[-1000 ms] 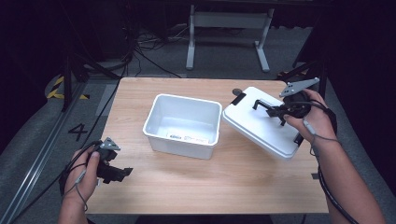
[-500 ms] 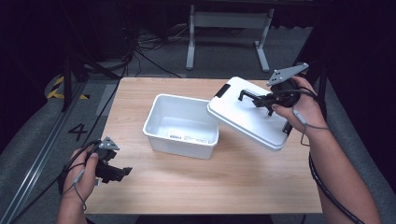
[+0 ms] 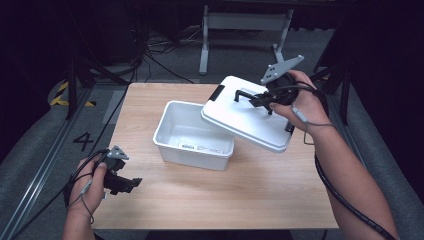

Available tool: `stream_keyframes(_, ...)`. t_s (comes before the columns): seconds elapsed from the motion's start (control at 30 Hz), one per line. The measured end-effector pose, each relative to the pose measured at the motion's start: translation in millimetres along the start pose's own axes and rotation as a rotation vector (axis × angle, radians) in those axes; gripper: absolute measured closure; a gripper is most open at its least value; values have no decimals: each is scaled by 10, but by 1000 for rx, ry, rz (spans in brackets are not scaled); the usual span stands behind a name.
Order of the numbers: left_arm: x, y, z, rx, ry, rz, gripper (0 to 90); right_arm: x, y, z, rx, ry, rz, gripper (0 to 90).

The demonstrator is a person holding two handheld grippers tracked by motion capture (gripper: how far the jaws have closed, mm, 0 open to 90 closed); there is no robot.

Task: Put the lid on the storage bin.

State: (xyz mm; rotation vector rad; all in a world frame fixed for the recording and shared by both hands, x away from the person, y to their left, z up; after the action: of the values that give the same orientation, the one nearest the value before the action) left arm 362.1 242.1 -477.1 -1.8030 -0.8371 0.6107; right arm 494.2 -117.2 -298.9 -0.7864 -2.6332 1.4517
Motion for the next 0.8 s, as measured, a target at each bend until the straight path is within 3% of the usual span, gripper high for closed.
stream_keyframes(0.37,60,-23,34,-13,-50,-12,186,205,303,-406,-5,-78,-63,847)
stream_keyframes(0.8,88,-62,164,-19,-88,-19,186,427,716,-690,-10,-146,-137,847)
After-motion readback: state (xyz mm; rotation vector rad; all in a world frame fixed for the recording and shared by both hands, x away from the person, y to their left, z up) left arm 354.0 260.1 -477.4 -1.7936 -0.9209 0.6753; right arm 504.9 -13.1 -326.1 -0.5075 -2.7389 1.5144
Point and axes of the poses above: each handheld gripper's, and its own axes: y roughly forward along the jaws, z roughly out of its underside, x roughly to its left, the point moved 10 cm from there along y, roughly forward along the jaws, and after that the axes turned 8 degrees about x, right-handed, at the moved point
